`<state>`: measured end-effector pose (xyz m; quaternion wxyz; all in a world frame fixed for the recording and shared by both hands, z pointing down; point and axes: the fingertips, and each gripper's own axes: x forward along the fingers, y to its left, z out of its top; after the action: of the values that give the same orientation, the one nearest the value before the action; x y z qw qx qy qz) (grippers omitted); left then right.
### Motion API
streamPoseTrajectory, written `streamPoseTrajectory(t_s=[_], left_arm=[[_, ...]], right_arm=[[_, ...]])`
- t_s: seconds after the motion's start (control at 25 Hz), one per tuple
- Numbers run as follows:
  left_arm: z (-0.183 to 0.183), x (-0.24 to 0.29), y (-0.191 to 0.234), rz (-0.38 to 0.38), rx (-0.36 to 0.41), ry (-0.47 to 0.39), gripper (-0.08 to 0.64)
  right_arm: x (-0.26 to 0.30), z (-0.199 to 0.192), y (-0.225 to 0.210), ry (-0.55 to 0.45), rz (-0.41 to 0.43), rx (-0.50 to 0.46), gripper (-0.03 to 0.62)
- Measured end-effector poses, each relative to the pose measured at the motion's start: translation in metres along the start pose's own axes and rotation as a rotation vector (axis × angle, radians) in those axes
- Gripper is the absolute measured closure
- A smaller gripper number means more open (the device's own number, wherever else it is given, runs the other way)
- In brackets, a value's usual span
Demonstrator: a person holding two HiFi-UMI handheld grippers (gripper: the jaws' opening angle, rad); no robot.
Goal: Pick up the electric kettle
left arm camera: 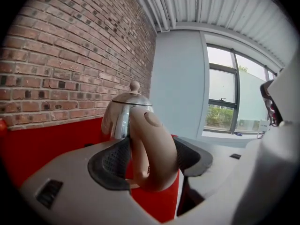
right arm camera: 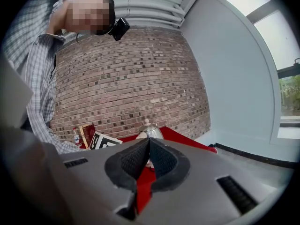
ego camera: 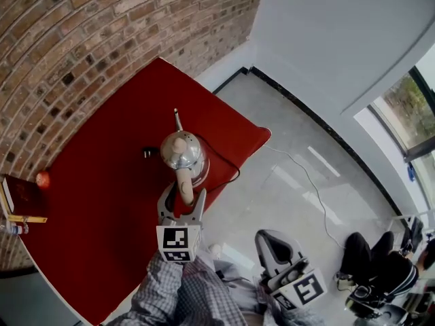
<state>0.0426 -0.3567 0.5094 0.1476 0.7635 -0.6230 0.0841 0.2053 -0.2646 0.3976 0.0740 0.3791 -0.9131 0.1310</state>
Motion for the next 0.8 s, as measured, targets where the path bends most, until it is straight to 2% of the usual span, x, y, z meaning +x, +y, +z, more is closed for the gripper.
streamPoseTrajectory(t_s=[0.08, 0.2, 0.32, 0.44, 0.48, 0.8], left_arm=[[0.0, 0.001, 0.002, 0.021, 0.009, -0.005, 0.285], [-0.003, 0.001, 0.003, 0.023, 0.064, 0.01, 0.29], [-0.004, -0.004, 0.009, 0.014, 0.068, 0.02, 0.316], [-0.005, -0.011, 0.019, 0.036, 0.038, 0.016, 0.374], [-0.005, -0.014, 0.023, 0.045, 0.033, 0.015, 0.45], [-0.002, -0.017, 0.046, 0.021, 0.086, 0.027, 0.465]], right_arm=[[0.003, -0.001, -0.001, 0.004, 0.003, 0.003, 0.586], [0.008, -0.001, -0.001, 0.008, 0.005, 0.01, 0.586], [0.015, -0.001, 0.001, 0.01, 0.016, 0.01, 0.586], [0.022, -0.001, 0.002, 0.011, 0.025, 0.01, 0.586], [0.024, -0.001, 0.003, 0.011, 0.029, 0.011, 0.586], [0.054, -0.002, 0.005, 0.024, 0.057, 0.006, 0.586]])
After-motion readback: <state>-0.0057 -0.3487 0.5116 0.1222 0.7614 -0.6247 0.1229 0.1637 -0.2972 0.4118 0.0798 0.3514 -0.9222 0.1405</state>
